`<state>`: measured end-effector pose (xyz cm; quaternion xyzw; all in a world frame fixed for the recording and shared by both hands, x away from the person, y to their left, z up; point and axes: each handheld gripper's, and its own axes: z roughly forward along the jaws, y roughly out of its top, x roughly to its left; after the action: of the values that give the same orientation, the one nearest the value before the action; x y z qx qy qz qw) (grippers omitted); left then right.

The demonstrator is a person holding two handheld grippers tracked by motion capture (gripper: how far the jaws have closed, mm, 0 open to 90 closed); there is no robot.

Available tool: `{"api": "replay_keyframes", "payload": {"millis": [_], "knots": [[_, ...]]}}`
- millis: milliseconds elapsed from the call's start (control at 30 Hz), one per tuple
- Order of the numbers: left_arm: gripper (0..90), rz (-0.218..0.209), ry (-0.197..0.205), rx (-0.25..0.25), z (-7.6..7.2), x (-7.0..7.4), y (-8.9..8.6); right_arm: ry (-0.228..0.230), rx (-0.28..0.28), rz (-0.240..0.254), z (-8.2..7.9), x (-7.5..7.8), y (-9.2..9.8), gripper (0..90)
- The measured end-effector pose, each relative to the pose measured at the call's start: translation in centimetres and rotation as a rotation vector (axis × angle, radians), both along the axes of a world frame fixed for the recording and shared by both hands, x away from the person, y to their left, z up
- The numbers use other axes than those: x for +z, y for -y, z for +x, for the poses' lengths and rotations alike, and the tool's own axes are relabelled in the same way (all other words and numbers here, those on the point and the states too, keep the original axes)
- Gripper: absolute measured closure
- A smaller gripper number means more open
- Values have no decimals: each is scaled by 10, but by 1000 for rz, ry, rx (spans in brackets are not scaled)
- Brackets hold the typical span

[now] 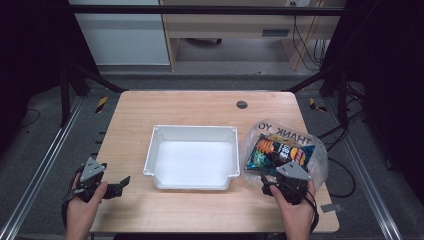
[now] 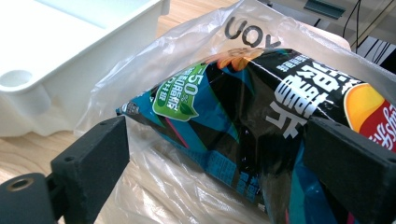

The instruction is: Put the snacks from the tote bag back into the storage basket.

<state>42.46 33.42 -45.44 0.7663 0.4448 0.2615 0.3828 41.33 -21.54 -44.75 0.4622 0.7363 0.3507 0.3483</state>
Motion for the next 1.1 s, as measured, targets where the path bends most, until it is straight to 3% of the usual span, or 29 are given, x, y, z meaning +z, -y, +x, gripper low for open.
{"api": "replay_keyframes", "payload": {"millis": [167, 267, 433, 667, 733, 867, 933, 1100], "knots": [[23, -3, 0, -2, -2, -1, 2, -20, 13, -39, 2, -2, -3, 121], [23, -18, -1, -10, -2, -1, 1, -37, 37, -31, 4, 2, -5, 131], [23, -55, 8, -9, -5, 1, 0, -80, 101, -61, 11, 21, -7, 131], [23, -49, 17, -11, -8, 2, -2, -108, 141, -80, 18, 52, -5, 131], [22, -55, 21, -21, -9, 4, -2, -161, 182, -91, 25, 69, 1, 116], [22, -38, 21, -36, -8, 4, 0, -200, 207, -149, 32, 82, 6, 116], [23, -26, 15, -31, -8, 3, 1, -262, 235, -169, 44, 93, 14, 116], [23, -3, 12, -37, -8, 3, 3, -298, 293, -182, 56, 101, 19, 120]]}}
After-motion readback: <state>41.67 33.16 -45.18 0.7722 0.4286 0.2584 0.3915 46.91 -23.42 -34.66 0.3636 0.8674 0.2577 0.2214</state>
